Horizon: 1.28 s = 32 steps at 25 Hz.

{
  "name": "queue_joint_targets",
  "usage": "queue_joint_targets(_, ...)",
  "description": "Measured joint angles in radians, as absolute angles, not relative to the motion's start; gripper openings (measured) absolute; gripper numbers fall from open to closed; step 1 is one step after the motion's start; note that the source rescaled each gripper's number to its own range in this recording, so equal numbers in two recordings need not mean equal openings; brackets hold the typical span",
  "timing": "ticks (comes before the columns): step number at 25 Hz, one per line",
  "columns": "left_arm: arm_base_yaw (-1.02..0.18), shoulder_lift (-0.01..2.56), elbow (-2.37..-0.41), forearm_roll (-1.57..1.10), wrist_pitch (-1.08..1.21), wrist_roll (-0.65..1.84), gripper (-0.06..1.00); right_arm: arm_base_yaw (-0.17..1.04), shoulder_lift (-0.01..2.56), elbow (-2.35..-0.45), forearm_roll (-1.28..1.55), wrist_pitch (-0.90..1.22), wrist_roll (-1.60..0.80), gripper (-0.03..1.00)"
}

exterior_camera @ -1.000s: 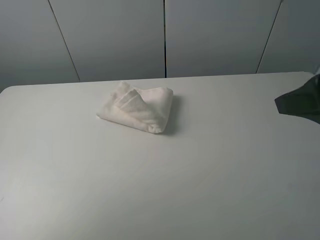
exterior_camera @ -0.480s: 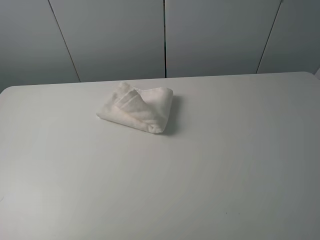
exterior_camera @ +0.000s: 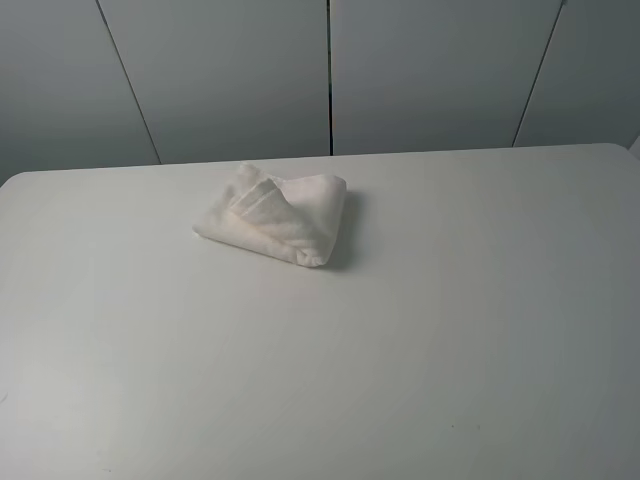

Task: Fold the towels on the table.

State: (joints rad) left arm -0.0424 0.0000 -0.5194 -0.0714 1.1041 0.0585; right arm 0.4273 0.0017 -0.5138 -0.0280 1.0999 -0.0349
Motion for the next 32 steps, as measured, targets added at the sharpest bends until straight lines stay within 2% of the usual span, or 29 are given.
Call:
queue_joint_targets(20,-0.038,0.0,-0.515,-0.071,1.088,0.058,0.96,0.422,0.0,-0.514,-0.008,1.096,-0.008,1.0)
queue_joint_targets(26,0.068,0.0,-0.515,-0.071,1.088,0.058,0.96,0.239,0.0,-0.514,-0.008,1.096,0.0,1.0)
queue_joint_targets(32,0.192,0.0,-0.515,-0.071,1.088,0.058,0.96,-0.029,0.0,-0.514,-0.008,1.096,0.0,1.0)
